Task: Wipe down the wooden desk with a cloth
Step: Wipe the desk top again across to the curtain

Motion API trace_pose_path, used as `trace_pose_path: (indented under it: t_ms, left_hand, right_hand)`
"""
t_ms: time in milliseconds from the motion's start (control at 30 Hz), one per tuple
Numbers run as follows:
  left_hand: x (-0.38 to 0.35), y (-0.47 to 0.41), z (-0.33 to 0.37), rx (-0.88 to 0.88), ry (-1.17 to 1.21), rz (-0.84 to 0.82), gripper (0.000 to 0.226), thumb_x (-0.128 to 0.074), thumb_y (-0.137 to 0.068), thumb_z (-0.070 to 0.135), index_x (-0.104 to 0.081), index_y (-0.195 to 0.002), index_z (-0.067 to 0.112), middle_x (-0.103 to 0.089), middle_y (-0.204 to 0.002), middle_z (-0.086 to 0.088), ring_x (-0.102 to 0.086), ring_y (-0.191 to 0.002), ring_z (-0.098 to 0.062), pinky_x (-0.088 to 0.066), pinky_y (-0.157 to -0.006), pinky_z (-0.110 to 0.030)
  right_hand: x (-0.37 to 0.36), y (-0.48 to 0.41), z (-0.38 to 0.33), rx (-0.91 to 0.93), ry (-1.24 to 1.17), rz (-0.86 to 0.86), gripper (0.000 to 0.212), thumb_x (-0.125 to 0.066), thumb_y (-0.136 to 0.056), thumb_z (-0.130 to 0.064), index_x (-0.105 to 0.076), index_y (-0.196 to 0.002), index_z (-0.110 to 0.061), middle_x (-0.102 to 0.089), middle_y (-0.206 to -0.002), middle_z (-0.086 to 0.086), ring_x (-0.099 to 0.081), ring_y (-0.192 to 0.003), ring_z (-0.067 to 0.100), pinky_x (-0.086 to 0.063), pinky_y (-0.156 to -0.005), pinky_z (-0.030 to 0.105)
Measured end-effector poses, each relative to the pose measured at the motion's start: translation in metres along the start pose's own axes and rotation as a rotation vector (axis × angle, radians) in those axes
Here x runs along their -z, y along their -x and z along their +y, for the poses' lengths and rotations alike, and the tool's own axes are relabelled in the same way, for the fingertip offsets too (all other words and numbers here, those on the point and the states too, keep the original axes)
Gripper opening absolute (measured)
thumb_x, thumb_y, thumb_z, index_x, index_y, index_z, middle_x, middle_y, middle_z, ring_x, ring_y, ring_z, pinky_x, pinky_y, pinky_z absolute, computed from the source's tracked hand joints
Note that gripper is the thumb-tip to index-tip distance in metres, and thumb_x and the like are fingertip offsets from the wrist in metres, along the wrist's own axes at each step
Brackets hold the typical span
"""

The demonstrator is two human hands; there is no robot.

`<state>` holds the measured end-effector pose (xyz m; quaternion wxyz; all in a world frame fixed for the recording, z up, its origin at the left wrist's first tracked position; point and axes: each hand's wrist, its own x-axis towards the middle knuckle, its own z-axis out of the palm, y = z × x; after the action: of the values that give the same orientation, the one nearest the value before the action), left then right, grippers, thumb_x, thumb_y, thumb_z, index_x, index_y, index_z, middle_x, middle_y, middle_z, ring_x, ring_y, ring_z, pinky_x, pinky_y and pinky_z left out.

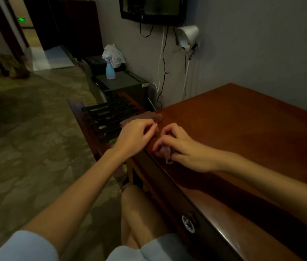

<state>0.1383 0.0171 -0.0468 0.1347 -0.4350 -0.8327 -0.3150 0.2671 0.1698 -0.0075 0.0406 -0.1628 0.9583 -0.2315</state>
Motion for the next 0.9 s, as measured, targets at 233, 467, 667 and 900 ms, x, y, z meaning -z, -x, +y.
trace_pose_path:
  t_ms: [233, 467, 667, 900]
  left_hand:
    - [-0.021, -0.012, -0.005, 0.033, -0.122, 0.001, 0.019, -0.048, -0.097, 0.03, -0.054, -0.082, 0.019, -0.064, -0.081, 0.002, -0.056, -0.074, -0.013, -0.035, -0.061, -0.029]
    - [-0.019, -0.024, -0.006, 0.024, -0.201, -0.081, 0.028, -0.042, -0.098, 0.037, -0.054, -0.077, 0.022, -0.062, -0.077, 0.002, -0.06, -0.075, -0.02, -0.032, -0.057, -0.031]
    - [-0.028, -0.031, -0.007, 0.082, -0.172, -0.063, 0.033, -0.042, -0.098, 0.04, -0.059, -0.076, 0.022, -0.061, -0.075, 0.003, -0.061, -0.075, -0.02, -0.04, -0.062, -0.032]
    - [-0.029, -0.029, -0.01, 0.053, -0.222, 0.0, 0.033, -0.041, -0.098, 0.04, -0.064, -0.085, 0.02, -0.065, -0.081, 0.001, -0.06, -0.075, -0.019, -0.036, -0.059, -0.03]
  right_hand:
    - [-0.024, -0.02, -0.003, -0.094, 0.201, 0.344, 0.021, -0.034, -0.084, -0.051, -0.036, -0.092, -0.031, -0.031, -0.102, -0.004, -0.026, -0.093, 0.011, -0.026, -0.078, 0.03]
    - [-0.007, -0.018, 0.022, -0.208, 0.318, 0.44, 0.014, -0.04, -0.096, -0.036, -0.041, -0.088, -0.025, -0.046, -0.078, -0.007, -0.052, -0.07, 0.019, -0.032, -0.058, 0.031]
    - [-0.04, -0.019, -0.016, -0.034, 0.261, 0.395, 0.018, -0.037, -0.086, -0.047, -0.043, -0.086, -0.03, -0.044, -0.063, -0.012, -0.049, -0.058, 0.014, -0.027, -0.047, 0.028]
    - [-0.013, -0.001, 0.013, -0.197, 0.531, 0.474, 0.024, -0.052, -0.087, -0.046, -0.037, -0.084, -0.028, -0.046, -0.066, -0.011, -0.057, -0.062, 0.02, -0.02, -0.045, 0.022]
